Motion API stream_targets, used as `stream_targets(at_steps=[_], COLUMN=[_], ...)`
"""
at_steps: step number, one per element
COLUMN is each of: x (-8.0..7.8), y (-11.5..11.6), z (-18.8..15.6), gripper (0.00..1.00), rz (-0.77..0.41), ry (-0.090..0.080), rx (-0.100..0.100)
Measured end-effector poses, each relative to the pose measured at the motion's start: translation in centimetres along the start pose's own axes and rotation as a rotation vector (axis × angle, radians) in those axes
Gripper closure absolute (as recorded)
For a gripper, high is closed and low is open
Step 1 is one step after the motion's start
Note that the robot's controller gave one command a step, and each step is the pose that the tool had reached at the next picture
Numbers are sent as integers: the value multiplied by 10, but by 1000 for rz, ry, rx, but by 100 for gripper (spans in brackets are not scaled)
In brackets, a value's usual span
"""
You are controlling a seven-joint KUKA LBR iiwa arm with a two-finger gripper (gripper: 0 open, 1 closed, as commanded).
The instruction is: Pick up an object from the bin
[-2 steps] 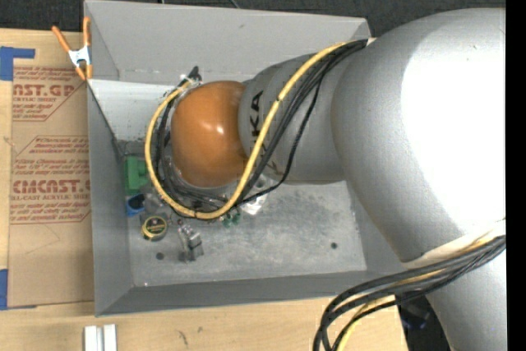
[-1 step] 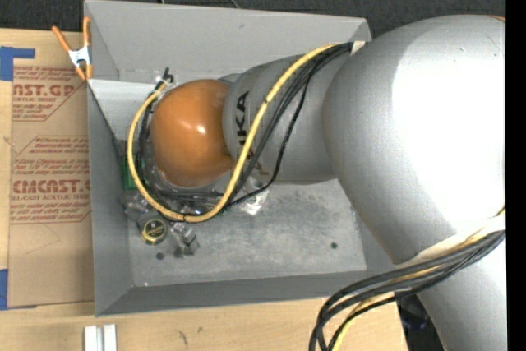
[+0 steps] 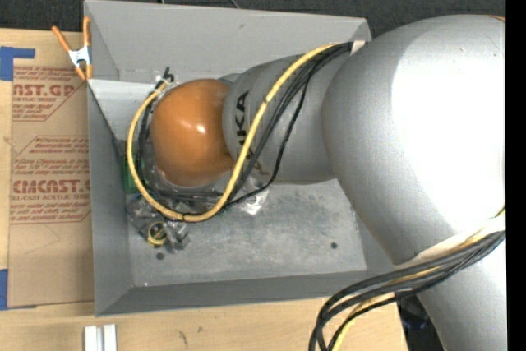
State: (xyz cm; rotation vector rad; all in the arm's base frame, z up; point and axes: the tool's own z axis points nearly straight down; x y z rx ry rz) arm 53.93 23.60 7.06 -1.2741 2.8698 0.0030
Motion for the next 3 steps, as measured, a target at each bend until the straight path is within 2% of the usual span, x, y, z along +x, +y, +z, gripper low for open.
stream_targets(at_steps=[1,2,3], x=[0,0,8], y=[0,0,-23], z=[1,0,-138], gripper=[0,100,100], rz=[0,0,-27], ry=[1,0,-7], rx=[-1,-1,6])
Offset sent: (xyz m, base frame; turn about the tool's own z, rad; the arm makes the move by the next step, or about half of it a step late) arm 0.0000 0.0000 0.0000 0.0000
